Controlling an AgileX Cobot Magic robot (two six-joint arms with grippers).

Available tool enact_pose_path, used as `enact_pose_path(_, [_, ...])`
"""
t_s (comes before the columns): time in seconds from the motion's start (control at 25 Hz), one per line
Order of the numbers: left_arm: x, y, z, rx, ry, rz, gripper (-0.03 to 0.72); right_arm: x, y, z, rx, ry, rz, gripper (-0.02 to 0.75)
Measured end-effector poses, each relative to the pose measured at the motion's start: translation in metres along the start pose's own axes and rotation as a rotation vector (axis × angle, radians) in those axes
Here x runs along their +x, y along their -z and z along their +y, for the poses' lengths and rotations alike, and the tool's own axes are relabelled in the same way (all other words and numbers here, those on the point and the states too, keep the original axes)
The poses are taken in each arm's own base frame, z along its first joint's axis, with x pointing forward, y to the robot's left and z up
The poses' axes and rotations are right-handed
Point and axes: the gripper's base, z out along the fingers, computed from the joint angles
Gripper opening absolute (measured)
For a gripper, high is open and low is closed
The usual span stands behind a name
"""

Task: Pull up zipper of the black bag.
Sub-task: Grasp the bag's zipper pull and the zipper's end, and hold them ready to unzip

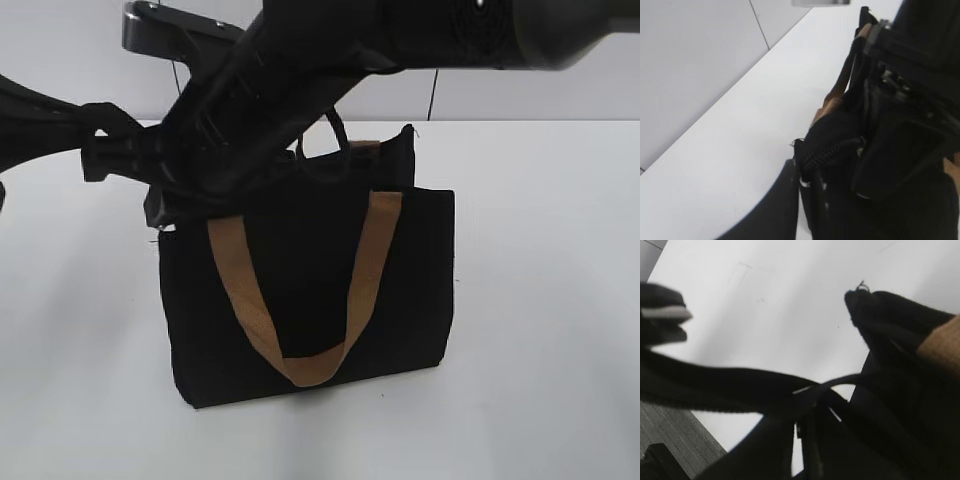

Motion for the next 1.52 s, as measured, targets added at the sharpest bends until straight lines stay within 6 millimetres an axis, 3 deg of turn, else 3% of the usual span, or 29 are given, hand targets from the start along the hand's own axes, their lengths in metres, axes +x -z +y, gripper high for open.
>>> enact_pose_path(0.16, [0.005, -0.002, 0.006, -0.052, 0.021, 0.038, 0.02, 0.004, 0.003, 0.001, 0.003, 0.008, 0.045, 0.003])
enact_pose_path(0.52, [0.017, -0.013, 0.008, -0.032, 0.059, 0.083, 0.019, 0.002, 0.035, 0.012, -0.02, 0.035, 0.053, 0.003])
enact_pose_path(0.88, [0.021, -0.013, 0.008, -0.036, 0.083, 0.128, 0.017, -0.001, 0.044, -0.005, 0.004, 0.006, 0.105, 0.003])
enact_pose_path(1.28, [0.02, -0.013, 0.006, -0.018, 0.092, 0.12, 0.017, -0.007, 0.069, -0.021, 0.009, -0.011, 0.143, 0.003])
enact_pose_path(1.52, [0.019, -0.014, 0.005, -0.013, 0.093, 0.117, 0.017, -0.006, 0.071, -0.023, -0.006, -0.032, 0.167, 0.003])
